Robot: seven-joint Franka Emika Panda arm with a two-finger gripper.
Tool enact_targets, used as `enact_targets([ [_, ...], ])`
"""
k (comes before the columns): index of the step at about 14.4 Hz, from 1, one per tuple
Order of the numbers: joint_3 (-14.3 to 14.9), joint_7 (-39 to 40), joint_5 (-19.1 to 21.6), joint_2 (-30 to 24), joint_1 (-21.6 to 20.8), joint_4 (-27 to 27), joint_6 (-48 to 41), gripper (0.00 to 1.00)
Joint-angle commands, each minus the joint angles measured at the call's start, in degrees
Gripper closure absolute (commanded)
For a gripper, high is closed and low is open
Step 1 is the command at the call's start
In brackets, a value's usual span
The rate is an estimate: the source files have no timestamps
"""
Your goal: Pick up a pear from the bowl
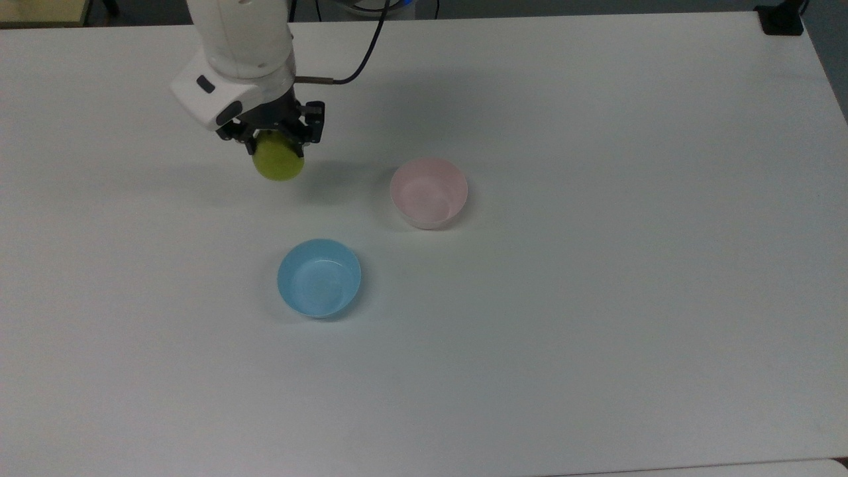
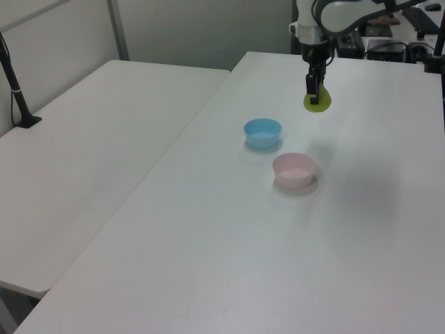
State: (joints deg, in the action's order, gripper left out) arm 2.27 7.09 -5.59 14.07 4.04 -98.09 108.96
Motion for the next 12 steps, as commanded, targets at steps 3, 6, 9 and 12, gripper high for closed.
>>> enact_targets([
  [3, -0.07, 0.91, -0.56, 5.34, 1.24, -1.66, 7.31, 0.68],
  [6, 0.02, 0.47, -1.0, 7.2, 1.15, -2.1, 9.95, 0.62],
  [9, 0.02, 0.03, -1.79, 8.25, 1.06, -2.63, 11.8, 0.46],
  [12, 0.02, 0.03, -1.79, 5.64, 1.06, -2.54, 10.15, 0.0],
])
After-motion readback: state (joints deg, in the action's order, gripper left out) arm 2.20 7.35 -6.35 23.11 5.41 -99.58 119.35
